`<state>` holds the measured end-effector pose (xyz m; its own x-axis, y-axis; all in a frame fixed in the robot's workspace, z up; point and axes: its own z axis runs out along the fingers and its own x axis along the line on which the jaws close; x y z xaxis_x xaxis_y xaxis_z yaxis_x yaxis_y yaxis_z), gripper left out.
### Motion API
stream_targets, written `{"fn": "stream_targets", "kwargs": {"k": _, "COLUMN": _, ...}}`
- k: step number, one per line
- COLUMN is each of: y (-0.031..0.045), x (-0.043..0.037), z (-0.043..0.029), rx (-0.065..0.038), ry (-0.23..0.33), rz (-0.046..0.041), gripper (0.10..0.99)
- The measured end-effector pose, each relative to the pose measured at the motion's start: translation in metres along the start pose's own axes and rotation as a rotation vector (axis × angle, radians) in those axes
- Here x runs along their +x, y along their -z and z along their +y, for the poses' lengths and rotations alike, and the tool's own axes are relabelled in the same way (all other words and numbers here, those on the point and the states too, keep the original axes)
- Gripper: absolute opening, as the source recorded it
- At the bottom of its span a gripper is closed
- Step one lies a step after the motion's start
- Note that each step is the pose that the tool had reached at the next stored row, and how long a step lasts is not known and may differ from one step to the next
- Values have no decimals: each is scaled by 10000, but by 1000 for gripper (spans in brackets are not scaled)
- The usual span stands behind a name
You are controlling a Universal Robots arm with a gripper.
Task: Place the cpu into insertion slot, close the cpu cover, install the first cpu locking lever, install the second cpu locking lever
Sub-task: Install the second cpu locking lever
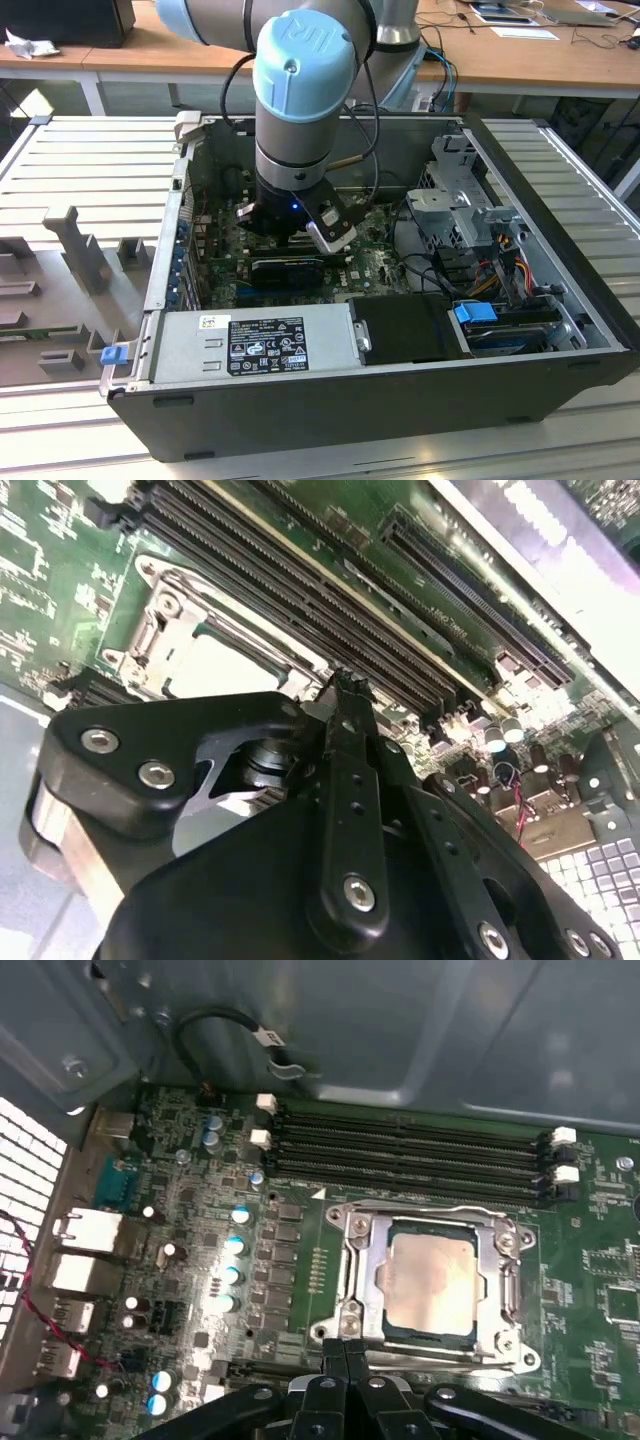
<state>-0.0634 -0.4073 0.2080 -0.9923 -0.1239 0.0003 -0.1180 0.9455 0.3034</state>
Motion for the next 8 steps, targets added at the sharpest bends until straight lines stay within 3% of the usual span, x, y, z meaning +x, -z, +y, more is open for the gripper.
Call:
{"fn": "stream_targets", "kwargs": {"k": 4, "y": -52, "x": 35, "z": -17, "rx": -208, "ry": 21, "rz": -21, "gripper": 106}}
{"fn": "stream_targets", "kwargs": {"k": 8, "y": -98, "x": 46, "z": -31, "rx": -277, "ry": 28, "rz": -28, "gripper": 106}}
